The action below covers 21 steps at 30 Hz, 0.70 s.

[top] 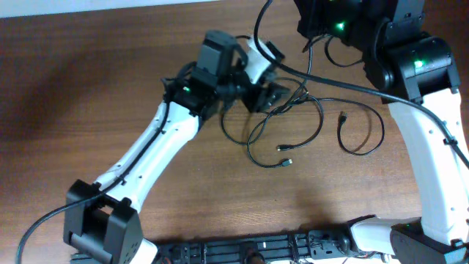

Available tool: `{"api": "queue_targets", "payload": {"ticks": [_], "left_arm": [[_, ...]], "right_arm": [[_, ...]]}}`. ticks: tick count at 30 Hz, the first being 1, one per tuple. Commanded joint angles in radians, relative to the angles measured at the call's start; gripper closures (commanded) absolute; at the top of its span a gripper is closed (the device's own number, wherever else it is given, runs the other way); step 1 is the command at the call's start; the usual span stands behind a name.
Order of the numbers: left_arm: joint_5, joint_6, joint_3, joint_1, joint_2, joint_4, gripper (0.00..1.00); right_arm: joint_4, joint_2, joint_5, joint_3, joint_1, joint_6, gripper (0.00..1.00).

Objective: Untangle cables

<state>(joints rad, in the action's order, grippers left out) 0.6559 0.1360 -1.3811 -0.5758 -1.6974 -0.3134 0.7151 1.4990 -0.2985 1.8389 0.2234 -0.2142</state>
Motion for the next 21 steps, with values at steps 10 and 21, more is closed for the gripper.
{"api": "queue_targets", "payload": {"ticks": [10, 21], "left_arm": [[-0.048, 0.014, -0.007, -0.054, -0.115, 0.014, 0.41], [-0.05, 0.007, -0.008, -0.027, -0.105, 0.019, 1.0]], "right_arm": [[-0.062, -0.006, -0.164, 0.013, 0.0, -0.074, 0.96], [0.086, -0.006, 0.089, 0.013, -0.003, 0.0, 0.96]]}}
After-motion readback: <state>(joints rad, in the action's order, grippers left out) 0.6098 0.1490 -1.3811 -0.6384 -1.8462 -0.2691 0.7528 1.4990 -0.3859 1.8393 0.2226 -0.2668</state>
